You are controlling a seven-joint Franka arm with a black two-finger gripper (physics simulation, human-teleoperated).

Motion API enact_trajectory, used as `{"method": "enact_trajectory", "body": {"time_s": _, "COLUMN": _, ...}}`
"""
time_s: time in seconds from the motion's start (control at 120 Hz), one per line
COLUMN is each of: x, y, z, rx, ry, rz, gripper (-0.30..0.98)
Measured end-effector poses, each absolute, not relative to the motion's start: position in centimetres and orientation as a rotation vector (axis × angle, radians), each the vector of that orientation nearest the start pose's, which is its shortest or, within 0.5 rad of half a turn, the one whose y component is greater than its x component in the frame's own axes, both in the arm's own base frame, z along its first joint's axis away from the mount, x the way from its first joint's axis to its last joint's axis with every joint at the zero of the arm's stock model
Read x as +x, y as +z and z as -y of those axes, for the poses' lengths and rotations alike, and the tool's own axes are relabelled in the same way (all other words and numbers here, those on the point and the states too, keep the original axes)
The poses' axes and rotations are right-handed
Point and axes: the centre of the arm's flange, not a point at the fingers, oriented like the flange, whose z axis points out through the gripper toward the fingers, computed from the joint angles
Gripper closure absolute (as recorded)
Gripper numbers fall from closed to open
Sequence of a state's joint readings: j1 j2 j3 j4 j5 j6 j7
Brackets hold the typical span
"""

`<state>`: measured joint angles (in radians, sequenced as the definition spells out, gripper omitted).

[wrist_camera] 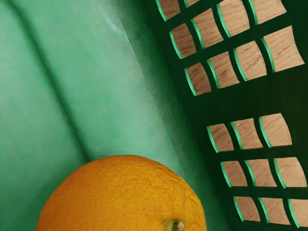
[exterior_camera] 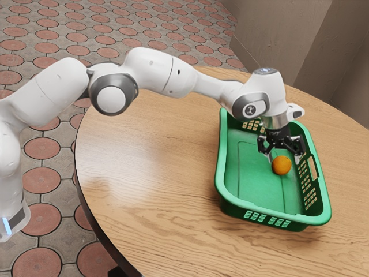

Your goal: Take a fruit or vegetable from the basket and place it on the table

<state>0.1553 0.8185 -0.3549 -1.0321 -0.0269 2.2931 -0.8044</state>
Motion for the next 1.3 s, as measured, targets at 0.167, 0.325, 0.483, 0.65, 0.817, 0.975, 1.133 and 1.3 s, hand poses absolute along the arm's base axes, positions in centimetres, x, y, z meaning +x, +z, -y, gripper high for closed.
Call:
{"method": "enact_trajectory", "body": {"time_s": 0.167, "x": 80.1, "y": 42.2, "z": 5.1, "rx": -3.282, "ry": -0.55, "rz": 1.361, "gripper": 0.01}}
{"method": "enact_trajectory", "body": {"time_s": 0.325, "x": 80.2, "y": 41.9, "z": 5.2, "rx": -3.284, "ry": -0.556, "rz": 1.361, "gripper": 0.01}}
{"method": "enact_trajectory", "body": {"time_s": 0.483, "x": 80.3, "y": 41.2, "z": 5.2, "rx": -3.285, "ry": -0.551, "rz": 1.364, "gripper": 0.01}}
{"method": "enact_trajectory", "body": {"time_s": 0.65, "x": 80.4, "y": 41.1, "z": 5.1, "rx": -3.284, "ry": -0.558, "rz": 1.368, "gripper": 0.06}}
{"method": "enact_trajectory", "body": {"time_s": 0.817, "x": 80.5, "y": 40.3, "z": 5.0, "rx": -3.282, "ry": -0.55, "rz": 1.375, "gripper": 0.1}}
{"method": "enact_trajectory", "body": {"time_s": 0.975, "x": 80.6, "y": 40.2, "z": 5.0, "rx": -3.28, "ry": -0.566, "rz": 1.38, "gripper": 0.15}}
{"method": "enact_trajectory", "body": {"time_s": 1.133, "x": 80.6, "y": 40.5, "z": 5.0, "rx": -3.278, "ry": -0.582, "rz": 1.387, "gripper": 0.29}}
{"method": "enact_trajectory", "body": {"time_s": 1.3, "x": 80.5, "y": 41.6, "z": 5.2, "rx": -3.27, "ry": -0.619, "rz": 1.388, "gripper": 0.34}}
